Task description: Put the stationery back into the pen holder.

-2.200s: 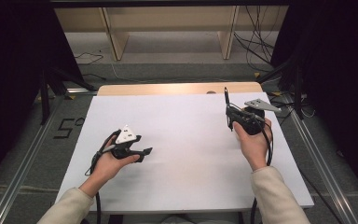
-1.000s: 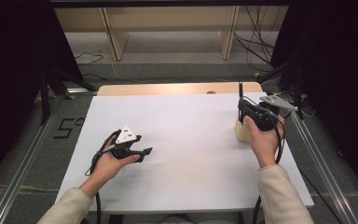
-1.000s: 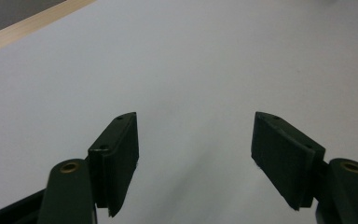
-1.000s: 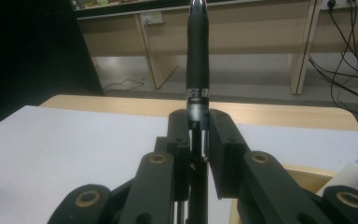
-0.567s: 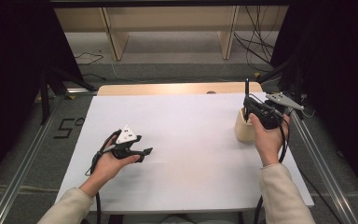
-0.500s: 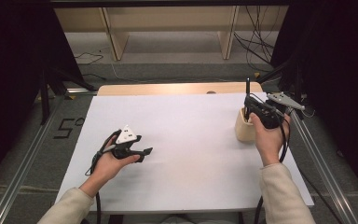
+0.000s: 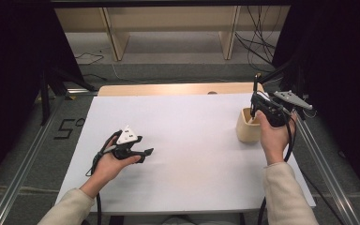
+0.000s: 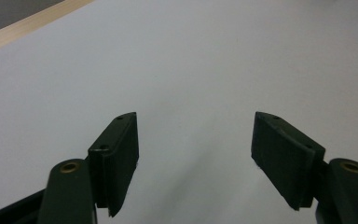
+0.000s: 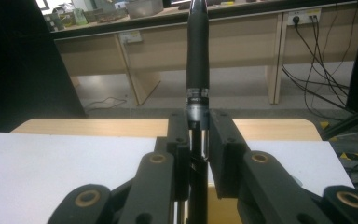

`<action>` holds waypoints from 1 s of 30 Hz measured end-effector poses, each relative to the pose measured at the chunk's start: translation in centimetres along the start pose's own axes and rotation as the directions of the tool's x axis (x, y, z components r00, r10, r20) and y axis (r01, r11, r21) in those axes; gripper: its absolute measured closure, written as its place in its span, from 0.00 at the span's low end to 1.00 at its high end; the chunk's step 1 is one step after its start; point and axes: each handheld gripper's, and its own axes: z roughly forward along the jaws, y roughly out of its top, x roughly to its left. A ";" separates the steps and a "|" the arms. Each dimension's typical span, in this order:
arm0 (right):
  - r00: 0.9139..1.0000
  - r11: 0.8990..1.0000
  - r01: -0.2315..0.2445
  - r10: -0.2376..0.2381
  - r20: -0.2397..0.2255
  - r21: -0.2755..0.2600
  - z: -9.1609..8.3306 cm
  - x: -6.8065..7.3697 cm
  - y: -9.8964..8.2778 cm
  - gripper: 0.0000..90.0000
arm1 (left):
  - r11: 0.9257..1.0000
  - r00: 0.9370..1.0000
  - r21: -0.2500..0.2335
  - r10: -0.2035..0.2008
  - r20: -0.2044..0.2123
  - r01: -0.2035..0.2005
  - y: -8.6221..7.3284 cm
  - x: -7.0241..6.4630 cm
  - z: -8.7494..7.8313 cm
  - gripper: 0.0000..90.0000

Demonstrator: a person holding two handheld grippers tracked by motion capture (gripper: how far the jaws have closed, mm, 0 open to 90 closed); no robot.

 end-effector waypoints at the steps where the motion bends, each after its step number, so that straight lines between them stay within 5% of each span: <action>1: 1.000 1.000 -0.001 0.001 0.003 0.003 0.0 0.0 0.0 0.89 | 1.000 1.000 0.001 0.000 0.000 0.000 0.0 0.0 0.0 0.36; 30: 0.998 0.999 0.022 -0.024 0.050 0.033 1.6 -1.1 -1.8 0.89 | 1.000 1.000 -0.001 -0.002 0.000 0.002 0.0 0.1 0.0 0.36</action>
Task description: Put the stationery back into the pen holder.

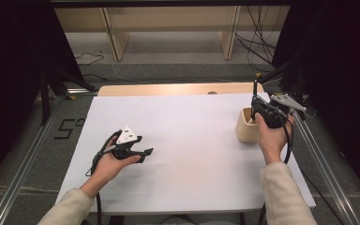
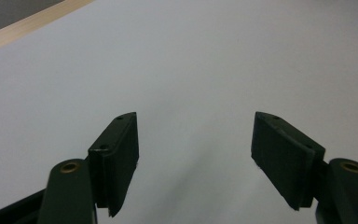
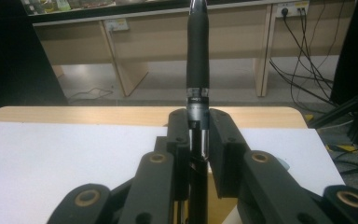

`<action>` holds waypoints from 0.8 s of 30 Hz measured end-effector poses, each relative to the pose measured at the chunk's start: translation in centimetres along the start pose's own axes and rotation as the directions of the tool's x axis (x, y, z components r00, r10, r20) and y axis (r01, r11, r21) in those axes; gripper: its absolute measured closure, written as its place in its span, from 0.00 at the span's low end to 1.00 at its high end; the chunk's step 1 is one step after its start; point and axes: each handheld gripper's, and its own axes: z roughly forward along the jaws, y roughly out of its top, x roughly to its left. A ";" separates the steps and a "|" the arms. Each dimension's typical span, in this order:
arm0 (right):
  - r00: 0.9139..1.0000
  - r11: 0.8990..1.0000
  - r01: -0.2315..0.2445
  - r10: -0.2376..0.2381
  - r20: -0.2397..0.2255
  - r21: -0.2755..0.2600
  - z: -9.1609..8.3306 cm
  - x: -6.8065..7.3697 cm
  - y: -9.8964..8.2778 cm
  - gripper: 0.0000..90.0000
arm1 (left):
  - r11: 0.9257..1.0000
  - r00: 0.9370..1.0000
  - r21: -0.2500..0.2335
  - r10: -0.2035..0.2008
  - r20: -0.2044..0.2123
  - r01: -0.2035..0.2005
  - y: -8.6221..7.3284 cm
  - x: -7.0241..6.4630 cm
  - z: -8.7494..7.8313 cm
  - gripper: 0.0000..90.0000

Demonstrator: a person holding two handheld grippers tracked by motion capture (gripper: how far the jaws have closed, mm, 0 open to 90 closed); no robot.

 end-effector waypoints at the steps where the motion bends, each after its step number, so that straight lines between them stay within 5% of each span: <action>1: 1.000 1.000 0.000 0.000 0.001 -0.003 0.0 0.0 0.0 0.89 | 1.000 1.000 0.000 0.001 -0.001 -0.001 0.0 0.0 0.0 0.36; 24: 1.000 1.000 0.013 -0.013 0.004 0.020 0.8 -0.1 -1.1 0.89 | 1.000 1.000 -0.001 0.003 -0.003 -0.003 0.0 0.0 0.0 0.36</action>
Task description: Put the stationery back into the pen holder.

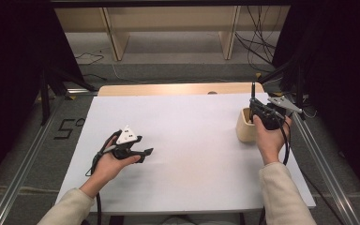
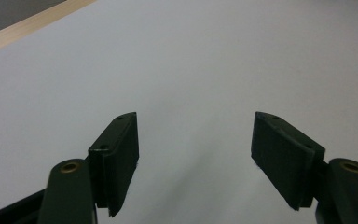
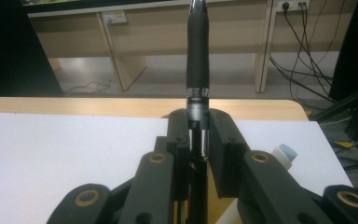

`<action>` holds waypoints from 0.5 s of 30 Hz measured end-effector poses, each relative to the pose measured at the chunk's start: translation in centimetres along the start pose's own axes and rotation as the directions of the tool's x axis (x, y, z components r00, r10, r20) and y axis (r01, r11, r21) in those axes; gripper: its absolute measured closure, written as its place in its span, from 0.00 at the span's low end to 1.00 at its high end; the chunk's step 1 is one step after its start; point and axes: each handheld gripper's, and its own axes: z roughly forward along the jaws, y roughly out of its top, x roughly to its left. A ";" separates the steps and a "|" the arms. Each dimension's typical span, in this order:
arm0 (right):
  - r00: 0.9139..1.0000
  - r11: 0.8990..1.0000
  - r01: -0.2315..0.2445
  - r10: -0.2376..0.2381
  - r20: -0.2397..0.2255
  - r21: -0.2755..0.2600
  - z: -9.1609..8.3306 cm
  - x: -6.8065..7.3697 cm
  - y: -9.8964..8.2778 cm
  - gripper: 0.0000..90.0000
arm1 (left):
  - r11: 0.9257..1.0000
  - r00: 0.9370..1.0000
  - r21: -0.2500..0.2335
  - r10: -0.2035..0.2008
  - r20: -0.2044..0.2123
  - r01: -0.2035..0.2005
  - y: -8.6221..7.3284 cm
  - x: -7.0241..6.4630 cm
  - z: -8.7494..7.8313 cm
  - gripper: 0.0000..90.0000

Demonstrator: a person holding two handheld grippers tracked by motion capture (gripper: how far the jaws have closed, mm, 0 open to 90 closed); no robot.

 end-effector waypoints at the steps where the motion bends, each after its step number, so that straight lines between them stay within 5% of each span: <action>1: 1.000 1.000 0.001 -0.001 0.001 0.002 0.0 0.0 0.0 0.89 | 1.000 1.000 0.000 0.000 0.000 0.000 0.0 0.0 0.0 0.36; 15: 1.000 0.999 0.007 -0.007 0.001 0.031 0.6 0.1 -0.8 0.89 | 1.000 1.000 0.003 0.004 0.000 -0.004 0.0 0.0 0.0 0.36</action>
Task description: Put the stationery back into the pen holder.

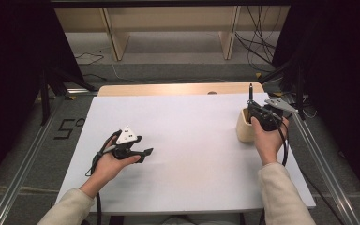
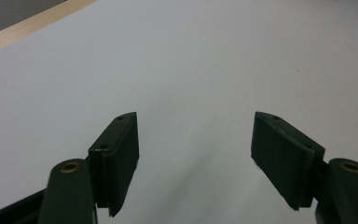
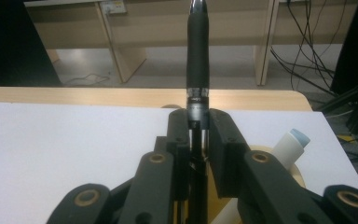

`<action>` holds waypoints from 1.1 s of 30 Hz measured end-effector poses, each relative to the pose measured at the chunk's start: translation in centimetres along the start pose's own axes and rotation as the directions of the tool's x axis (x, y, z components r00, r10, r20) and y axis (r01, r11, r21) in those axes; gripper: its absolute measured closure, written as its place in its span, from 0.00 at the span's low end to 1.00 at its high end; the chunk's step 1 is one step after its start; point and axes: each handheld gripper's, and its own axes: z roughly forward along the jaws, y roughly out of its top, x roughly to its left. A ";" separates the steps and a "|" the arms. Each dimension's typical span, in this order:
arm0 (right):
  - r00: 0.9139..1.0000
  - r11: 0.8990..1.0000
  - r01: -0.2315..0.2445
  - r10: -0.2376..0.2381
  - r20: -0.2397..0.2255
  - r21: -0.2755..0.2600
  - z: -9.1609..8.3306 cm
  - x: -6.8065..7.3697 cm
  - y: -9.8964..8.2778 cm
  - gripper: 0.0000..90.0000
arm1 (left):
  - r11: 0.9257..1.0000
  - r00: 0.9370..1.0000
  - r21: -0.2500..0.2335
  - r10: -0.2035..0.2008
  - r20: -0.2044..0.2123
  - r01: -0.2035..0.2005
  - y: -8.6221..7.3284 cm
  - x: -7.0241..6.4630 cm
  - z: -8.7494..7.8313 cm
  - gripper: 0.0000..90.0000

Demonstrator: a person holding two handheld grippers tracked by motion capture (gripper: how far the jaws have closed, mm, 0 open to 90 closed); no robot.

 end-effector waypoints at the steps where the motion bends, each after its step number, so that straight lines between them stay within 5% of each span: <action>1: 1.000 1.000 0.000 0.000 0.001 0.004 0.1 0.0 -0.1 0.89 | 1.000 1.000 0.000 0.000 0.000 0.000 0.0 0.0 0.0 0.36; 13: 1.000 1.000 0.001 -0.001 0.006 0.030 0.3 0.1 -0.2 0.86 | 1.000 1.000 0.001 0.001 0.002 -0.001 0.0 0.0 0.0 0.36; 24: 0.999 0.999 0.048 -0.048 0.020 -0.009 -1.4 1.8 0.8 0.61 | 1.000 1.000 -0.015 -0.007 0.011 0.007 0.1 0.2 -0.3 0.44; 33: 0.990 0.993 0.109 -0.105 -0.090 0.035 -1.7 4.7 1.1 0.50 | 0.997 0.996 -0.025 -0.068 -0.055 0.067 0.2 1.4 -1.3 0.67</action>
